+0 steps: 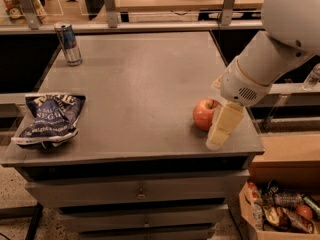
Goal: Pick apple
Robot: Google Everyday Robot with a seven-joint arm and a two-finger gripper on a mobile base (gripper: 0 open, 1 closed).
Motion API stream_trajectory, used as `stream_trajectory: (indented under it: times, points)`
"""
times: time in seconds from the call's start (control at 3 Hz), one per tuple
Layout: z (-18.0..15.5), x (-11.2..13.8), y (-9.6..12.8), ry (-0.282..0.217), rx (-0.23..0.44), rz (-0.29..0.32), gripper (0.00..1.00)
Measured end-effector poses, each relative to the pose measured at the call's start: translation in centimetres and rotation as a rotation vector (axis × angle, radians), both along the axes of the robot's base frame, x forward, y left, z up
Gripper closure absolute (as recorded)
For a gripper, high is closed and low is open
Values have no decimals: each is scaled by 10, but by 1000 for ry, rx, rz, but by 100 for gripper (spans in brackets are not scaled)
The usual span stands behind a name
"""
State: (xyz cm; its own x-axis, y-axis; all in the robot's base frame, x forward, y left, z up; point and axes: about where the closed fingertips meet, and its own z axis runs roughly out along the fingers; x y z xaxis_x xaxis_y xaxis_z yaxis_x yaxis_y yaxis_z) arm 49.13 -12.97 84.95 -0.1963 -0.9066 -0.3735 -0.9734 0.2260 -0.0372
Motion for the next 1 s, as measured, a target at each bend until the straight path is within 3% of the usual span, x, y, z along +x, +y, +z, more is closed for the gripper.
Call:
stream_trajectory:
  times: [0.33,1.0]
  points:
    - [-7,-1,8,-2,23,1,17]
    - [1,-8,12,-30,33,24,64]
